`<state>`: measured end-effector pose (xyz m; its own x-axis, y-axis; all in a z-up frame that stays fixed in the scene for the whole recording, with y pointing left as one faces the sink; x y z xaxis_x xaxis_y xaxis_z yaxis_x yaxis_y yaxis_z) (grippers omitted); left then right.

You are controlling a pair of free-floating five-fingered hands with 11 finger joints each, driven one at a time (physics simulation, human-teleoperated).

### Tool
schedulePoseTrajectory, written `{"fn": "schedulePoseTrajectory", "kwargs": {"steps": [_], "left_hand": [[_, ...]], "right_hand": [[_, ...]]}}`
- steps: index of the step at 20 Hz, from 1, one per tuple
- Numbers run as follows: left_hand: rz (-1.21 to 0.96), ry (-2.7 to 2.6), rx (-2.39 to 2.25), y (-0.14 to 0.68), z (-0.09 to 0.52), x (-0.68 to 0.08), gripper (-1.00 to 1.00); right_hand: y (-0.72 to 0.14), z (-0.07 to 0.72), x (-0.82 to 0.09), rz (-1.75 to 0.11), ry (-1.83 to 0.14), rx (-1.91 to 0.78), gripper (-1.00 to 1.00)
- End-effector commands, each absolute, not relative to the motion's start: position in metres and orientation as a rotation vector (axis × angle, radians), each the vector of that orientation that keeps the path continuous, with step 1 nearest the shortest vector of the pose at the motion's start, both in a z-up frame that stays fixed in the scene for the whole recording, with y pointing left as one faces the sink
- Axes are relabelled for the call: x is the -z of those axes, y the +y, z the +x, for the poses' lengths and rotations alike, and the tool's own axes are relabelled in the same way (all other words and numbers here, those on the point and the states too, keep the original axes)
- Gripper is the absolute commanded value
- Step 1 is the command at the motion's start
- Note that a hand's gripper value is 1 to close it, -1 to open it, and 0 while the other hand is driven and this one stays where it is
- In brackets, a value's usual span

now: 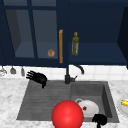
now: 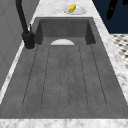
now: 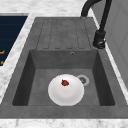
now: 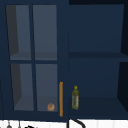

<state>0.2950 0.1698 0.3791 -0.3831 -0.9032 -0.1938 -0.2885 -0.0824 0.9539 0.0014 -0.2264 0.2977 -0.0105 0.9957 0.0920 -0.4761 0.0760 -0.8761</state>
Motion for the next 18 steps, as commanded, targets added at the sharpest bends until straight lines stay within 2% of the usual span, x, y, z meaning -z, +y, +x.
{"fn": "schedulePoseTrajectory", "kwargs": {"steps": [1,12,18], "left_hand": [[1.152,-1.714,1.544,0.176,0.295,-0.377,-1.00],[1.133,-1.817,1.590,0.176,0.294,-0.363,-1.00],[1.041,-1.852,1.657,0.178,0.294,-0.356,-1.00]], "right_hand": [[-0.226,0.001,-0.298,-0.763,-0.900,-1.364,0.00],[-0.226,0.001,-0.298,-0.763,-0.900,-1.364,0.00],[-0.226,0.001,-0.298,-0.763,-0.900,-1.364,0.00]]}}
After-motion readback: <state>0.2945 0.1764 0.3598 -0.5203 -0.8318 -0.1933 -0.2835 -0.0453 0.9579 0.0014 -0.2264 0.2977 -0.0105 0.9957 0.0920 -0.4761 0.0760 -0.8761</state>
